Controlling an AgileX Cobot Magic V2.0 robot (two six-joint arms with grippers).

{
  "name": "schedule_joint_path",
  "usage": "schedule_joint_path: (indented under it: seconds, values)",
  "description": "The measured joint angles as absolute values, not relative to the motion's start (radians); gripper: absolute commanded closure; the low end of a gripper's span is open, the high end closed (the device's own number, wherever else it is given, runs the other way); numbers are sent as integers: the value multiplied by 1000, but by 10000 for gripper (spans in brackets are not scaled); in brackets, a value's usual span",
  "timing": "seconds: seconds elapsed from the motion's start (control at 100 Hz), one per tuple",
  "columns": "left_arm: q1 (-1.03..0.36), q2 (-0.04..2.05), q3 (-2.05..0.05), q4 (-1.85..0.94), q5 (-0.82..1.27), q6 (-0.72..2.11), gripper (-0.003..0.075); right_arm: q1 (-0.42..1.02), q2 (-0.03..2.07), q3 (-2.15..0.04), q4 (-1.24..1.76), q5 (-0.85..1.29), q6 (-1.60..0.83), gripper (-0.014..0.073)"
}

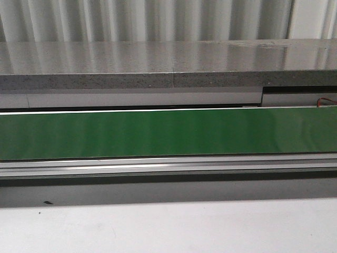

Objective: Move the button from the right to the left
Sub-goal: 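Move the right gripper down toward the yellow button in the green bin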

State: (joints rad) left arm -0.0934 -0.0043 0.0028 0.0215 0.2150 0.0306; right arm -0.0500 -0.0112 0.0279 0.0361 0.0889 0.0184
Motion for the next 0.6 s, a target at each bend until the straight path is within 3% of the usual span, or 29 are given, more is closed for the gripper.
schedule_joint_path:
  seconds: [0.37,0.6]
  values:
    - [-93,-4,3,22,215,31,741,-50,-11,28,36,93,18,661]
    - [-93,-4,3,22,215,31,741,-50,20,-86,36,254,18,661]
